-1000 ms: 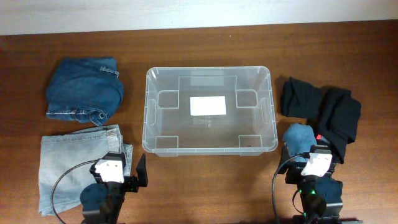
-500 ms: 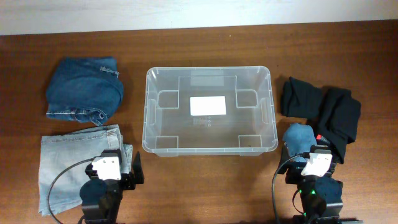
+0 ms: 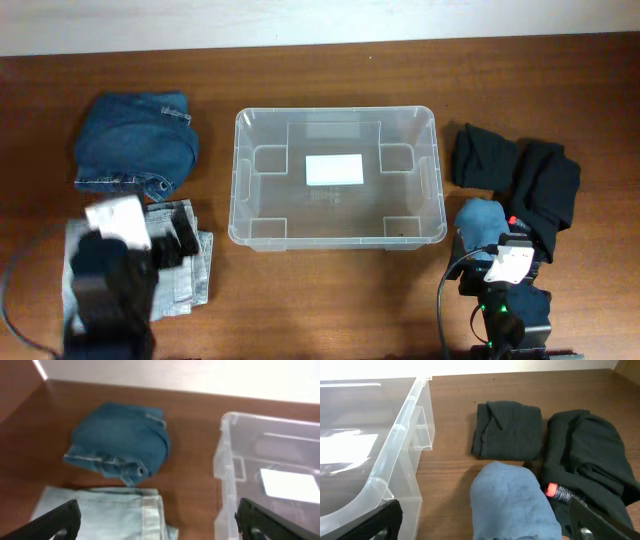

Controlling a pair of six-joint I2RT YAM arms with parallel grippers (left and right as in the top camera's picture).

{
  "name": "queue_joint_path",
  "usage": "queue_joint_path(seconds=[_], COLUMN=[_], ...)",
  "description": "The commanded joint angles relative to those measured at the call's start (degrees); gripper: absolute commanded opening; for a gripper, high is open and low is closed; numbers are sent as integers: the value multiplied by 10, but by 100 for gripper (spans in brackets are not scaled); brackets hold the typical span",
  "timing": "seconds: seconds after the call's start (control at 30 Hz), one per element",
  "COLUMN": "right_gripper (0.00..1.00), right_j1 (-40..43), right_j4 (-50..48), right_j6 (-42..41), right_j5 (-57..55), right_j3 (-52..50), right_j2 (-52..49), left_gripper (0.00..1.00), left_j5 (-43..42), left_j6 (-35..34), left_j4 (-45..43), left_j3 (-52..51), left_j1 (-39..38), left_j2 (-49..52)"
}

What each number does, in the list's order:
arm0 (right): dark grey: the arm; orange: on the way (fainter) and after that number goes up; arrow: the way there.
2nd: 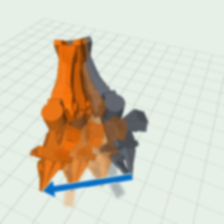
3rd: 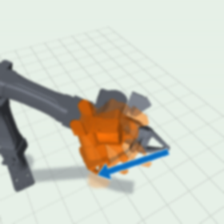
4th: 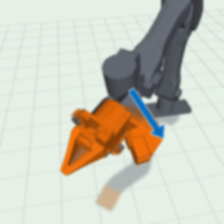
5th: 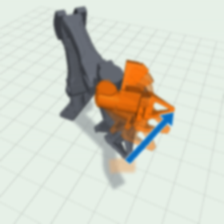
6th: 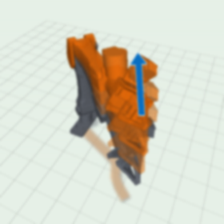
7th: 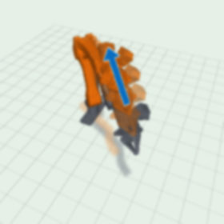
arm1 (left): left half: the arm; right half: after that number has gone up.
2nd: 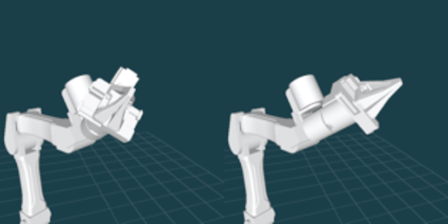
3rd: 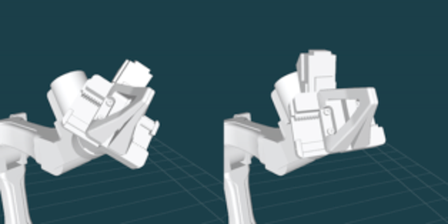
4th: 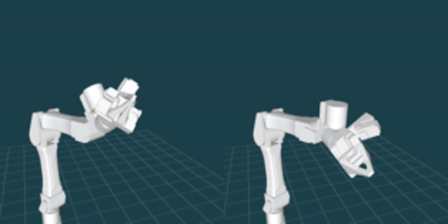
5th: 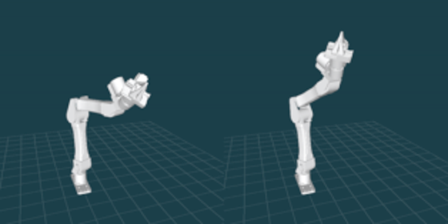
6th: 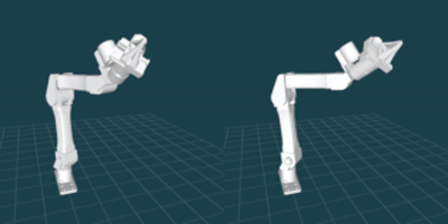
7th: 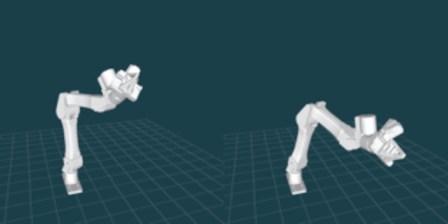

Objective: Pack container

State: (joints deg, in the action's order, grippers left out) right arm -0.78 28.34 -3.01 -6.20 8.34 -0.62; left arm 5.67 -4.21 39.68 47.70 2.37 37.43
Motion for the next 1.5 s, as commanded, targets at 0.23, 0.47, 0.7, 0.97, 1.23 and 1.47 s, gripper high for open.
queue_joint_path(seconds=[0.23, 0.47, 0.7, 0.97, 1.23, 1.47], right_gripper=[98, 98, 98, 98, 99, 98], right_j1=[4, 4, 4, 4, 4, 4], right_j4=[1, 1, 1, 1, 1, 1], right_j6=[-2, -2, -2, -2, -2, -2], right_j5=[-5, -5, -5, -5, -5, -5], right_j3=[-4, -4, -4, -4, -4, -4], right_j2=[4, 4, 4, 4, 4, 4], left_gripper=[100, 100, 100, 100, 100, 100], left_j5=[-54, -103, -288, -420, -447, -483], left_j6=[24, -3, 46, 73, 63, 48], left_j4=[185, 204, 146, 34, -73, -122], left_j3=[389, 435, 435, 435, 435, 435], left_j1=[41, 185, 397, 435, 418, 366], left_j2=[416, 473, 559, 753, 869, 939])
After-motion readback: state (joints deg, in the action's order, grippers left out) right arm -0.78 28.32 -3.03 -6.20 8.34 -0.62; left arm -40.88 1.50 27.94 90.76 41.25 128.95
